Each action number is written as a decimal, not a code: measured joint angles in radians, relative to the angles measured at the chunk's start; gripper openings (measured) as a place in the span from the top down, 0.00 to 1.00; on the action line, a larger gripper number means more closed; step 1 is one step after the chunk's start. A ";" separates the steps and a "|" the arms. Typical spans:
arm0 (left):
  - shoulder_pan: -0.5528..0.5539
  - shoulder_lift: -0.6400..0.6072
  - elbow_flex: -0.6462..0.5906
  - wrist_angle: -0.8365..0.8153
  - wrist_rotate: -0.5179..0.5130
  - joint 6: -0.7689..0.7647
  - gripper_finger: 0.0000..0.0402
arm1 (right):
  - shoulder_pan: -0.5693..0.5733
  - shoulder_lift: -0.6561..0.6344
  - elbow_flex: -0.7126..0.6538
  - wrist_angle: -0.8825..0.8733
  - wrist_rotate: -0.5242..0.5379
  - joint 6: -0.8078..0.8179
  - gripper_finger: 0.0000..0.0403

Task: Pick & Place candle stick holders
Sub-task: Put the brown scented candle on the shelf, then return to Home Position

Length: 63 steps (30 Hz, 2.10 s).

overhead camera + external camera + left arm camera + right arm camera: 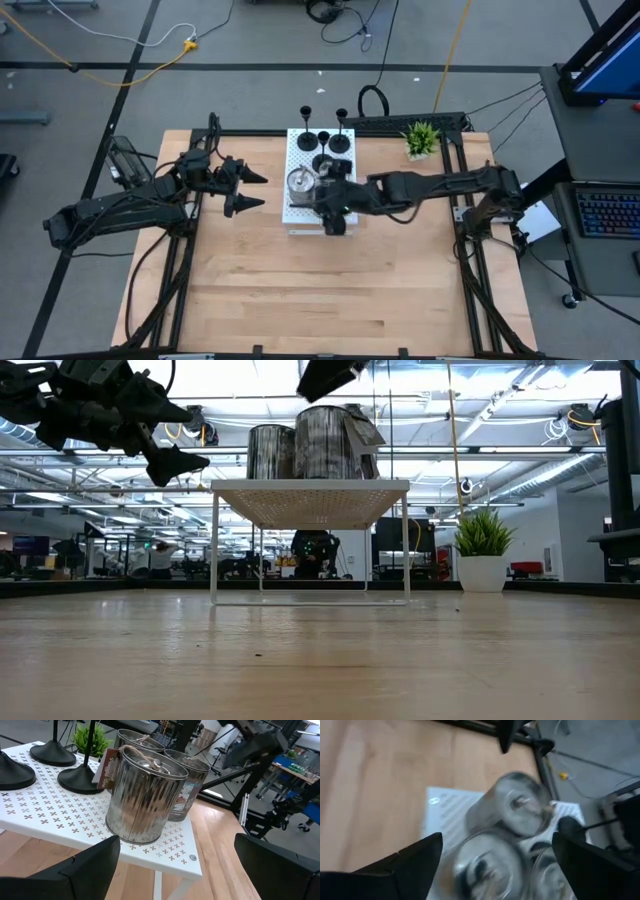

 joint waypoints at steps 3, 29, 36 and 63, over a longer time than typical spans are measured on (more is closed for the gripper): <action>0.000 0.000 0.000 0.000 0.000 0.002 0.01 | 0.043 -0.020 0.002 -0.074 -0.002 0.059 0.15; 0.000 0.000 0.000 0.000 0.000 0.022 0.01 | 0.078 0.011 -0.030 -0.191 -0.110 0.215 0.99; 0.000 0.000 0.000 0.000 0.000 0.021 0.01 | 0.052 0.012 -0.083 -0.124 -0.138 0.197 1.00; 0.000 0.000 0.000 0.000 -0.008 -0.046 0.01 | 0.046 -0.062 -0.083 -0.040 -0.291 0.169 1.00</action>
